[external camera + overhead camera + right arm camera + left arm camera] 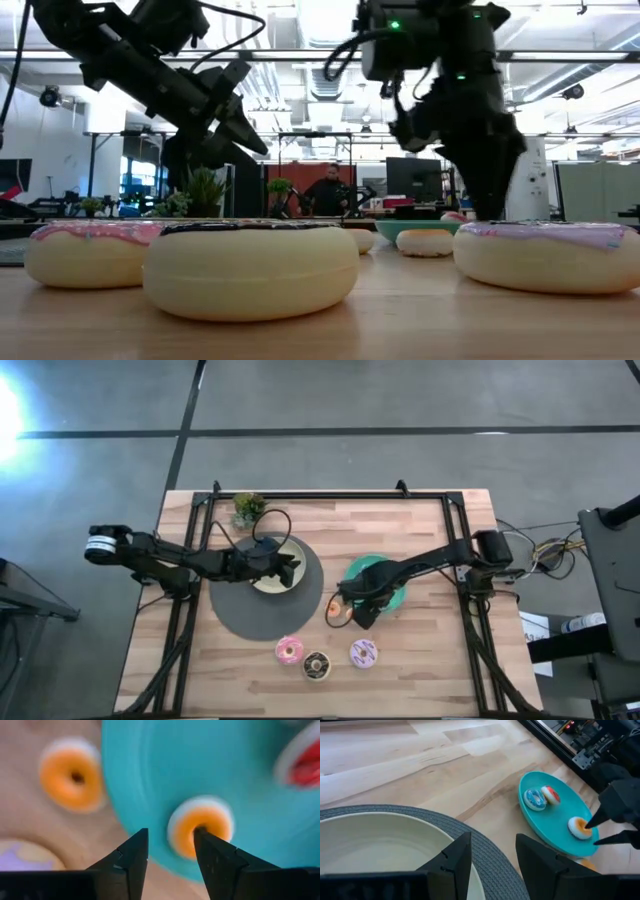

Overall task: Pick & Place donuts
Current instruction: Put the small right red donut on the light blue plate

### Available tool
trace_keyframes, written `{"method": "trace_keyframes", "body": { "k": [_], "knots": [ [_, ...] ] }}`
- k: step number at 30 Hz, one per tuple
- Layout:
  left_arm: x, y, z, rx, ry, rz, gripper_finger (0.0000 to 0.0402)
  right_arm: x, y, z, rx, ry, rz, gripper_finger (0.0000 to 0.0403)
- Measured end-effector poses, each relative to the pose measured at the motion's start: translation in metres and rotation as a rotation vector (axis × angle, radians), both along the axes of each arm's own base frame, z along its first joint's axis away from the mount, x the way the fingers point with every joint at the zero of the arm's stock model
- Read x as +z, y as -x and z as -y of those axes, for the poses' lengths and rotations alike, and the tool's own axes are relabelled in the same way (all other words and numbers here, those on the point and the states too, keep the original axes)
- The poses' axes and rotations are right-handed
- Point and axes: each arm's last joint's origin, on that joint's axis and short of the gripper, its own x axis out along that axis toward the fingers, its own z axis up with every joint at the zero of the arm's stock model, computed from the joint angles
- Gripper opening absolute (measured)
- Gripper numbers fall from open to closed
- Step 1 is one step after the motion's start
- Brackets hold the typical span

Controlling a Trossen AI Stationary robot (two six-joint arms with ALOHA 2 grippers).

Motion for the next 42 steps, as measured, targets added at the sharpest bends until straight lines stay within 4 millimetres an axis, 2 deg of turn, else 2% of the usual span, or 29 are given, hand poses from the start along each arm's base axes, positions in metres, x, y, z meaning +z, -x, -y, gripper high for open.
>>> {"method": "trace_keyframes", "body": {
  "k": [5, 15, 28, 32, 36, 39, 42],
  "knots": [
    [0.000, 0.000, 0.000, -0.003, 0.002, -0.001, 0.0128, 0.006, -0.006, 0.000, 0.004, 0.037, 0.033, 0.0169],
    [-0.001, 0.000, 0.000, -0.003, 0.000, -0.008, 0.0128, -0.003, 0.002, -0.002, -0.043, 0.030, -0.017, 0.0170],
    [-0.001, 0.001, 0.000, -0.004, -0.001, -0.012, 0.0128, -0.024, 0.008, -0.001, -0.102, 0.006, 0.013, 0.0136],
    [-0.002, 0.001, 0.000, -0.004, -0.001, -0.019, 0.0128, -0.028, 0.013, 0.000, -0.110, 0.030, 0.006, 0.0110],
    [-0.002, 0.001, 0.000, -0.004, -0.001, -0.019, 0.0128, -0.020, 0.013, 0.002, -0.118, 0.091, 0.045, 0.0058],
    [-0.002, 0.001, 0.000, -0.003, -0.001, -0.019, 0.0128, -0.003, 0.011, 0.004, -0.147, 0.134, 0.132, 0.0020],
    [-0.002, 0.001, 0.000, -0.004, -0.001, -0.018, 0.0128, 0.017, 0.012, 0.007, -0.191, 0.132, 0.240, 0.0013]
  ]
}}
